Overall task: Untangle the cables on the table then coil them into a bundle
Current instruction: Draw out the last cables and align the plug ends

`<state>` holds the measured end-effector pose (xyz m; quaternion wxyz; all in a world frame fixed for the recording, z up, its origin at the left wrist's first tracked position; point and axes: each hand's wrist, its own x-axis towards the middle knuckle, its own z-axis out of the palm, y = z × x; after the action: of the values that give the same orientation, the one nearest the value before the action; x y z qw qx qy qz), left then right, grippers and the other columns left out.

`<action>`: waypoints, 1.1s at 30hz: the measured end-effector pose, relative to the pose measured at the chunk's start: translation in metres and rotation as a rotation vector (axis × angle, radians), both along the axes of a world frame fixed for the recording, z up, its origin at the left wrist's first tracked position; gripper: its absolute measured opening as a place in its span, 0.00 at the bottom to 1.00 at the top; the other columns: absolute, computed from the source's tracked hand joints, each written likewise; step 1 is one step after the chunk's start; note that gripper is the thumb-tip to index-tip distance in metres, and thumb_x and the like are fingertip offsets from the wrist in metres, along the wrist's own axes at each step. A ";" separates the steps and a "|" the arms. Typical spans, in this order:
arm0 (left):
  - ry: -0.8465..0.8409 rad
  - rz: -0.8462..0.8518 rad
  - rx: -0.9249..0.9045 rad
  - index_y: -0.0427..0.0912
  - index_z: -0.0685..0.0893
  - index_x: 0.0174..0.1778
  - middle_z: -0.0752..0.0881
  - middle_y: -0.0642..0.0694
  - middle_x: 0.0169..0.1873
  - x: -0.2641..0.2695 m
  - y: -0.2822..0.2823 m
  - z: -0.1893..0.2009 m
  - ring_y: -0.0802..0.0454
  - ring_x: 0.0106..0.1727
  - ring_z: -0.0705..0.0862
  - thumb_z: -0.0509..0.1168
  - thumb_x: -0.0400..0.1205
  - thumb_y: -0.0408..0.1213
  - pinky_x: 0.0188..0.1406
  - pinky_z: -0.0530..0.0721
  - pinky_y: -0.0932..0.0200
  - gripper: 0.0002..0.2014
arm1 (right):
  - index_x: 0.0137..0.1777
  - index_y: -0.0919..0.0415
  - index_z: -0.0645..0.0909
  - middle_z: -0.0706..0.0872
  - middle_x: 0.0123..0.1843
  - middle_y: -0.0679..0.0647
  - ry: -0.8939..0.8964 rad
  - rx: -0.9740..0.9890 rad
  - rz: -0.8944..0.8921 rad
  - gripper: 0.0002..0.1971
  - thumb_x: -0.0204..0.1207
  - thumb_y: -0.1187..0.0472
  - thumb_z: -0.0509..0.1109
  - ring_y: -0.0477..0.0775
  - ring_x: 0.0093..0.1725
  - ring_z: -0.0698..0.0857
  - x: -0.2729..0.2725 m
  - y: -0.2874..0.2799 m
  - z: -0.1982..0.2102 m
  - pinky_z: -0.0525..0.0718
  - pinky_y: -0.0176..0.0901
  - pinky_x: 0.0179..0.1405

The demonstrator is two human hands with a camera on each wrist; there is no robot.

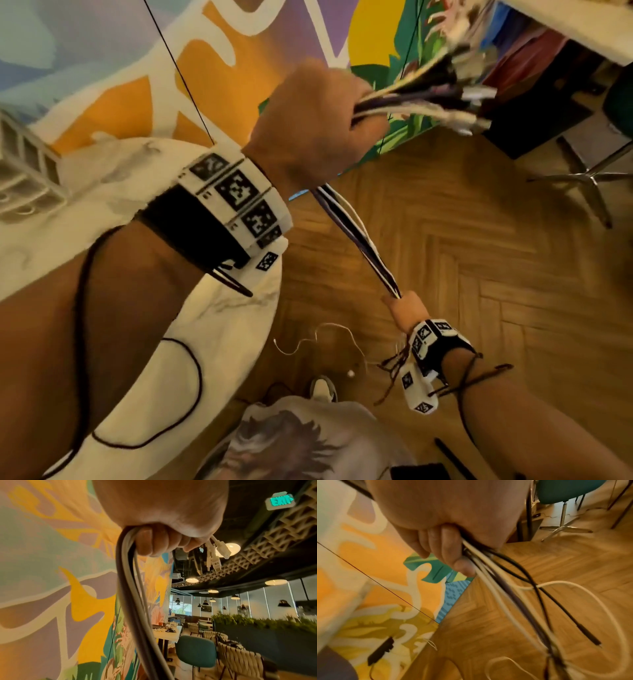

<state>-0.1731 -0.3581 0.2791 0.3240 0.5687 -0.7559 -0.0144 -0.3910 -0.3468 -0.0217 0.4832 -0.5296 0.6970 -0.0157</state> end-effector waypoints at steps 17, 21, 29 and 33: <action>0.529 0.005 0.676 0.47 0.81 0.23 0.79 0.55 0.19 -0.049 0.004 -0.109 0.65 0.22 0.76 0.73 0.74 0.50 0.24 0.72 0.69 0.17 | 0.28 0.51 0.78 0.70 0.17 0.47 -0.706 -0.271 0.014 0.19 0.74 0.75 0.61 0.46 0.16 0.62 0.055 0.003 0.178 0.59 0.36 0.17; 0.476 -0.003 0.484 0.50 0.80 0.27 0.79 0.55 0.23 -0.046 -0.006 -0.083 0.65 0.24 0.77 0.70 0.77 0.42 0.27 0.70 0.70 0.13 | 0.21 0.59 0.73 0.67 0.16 0.53 -0.798 -0.313 -0.033 0.11 0.64 0.66 0.64 0.50 0.16 0.63 0.063 0.006 0.154 0.61 0.40 0.19; 0.466 0.044 0.202 0.42 0.88 0.43 0.82 0.54 0.28 -0.012 -0.018 -0.039 0.60 0.31 0.81 0.66 0.79 0.46 0.34 0.78 0.61 0.11 | 0.27 0.60 0.71 0.71 0.19 0.50 -0.442 -0.124 -0.167 0.15 0.74 0.63 0.68 0.49 0.19 0.70 0.041 0.006 0.034 0.71 0.41 0.25; 0.440 0.070 0.151 0.51 0.79 0.29 0.75 0.60 0.22 -0.010 -0.016 -0.033 0.68 0.25 0.77 0.67 0.79 0.43 0.27 0.70 0.71 0.12 | 0.29 0.61 0.72 0.74 0.22 0.54 -0.322 -0.022 -0.168 0.14 0.77 0.62 0.66 0.52 0.19 0.73 0.037 0.007 0.004 0.74 0.37 0.22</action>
<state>-0.1828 -0.3737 0.2458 0.4379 0.6004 -0.6435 -0.1833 -0.3539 -0.3397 -0.0178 0.5798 -0.4656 0.6520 -0.1484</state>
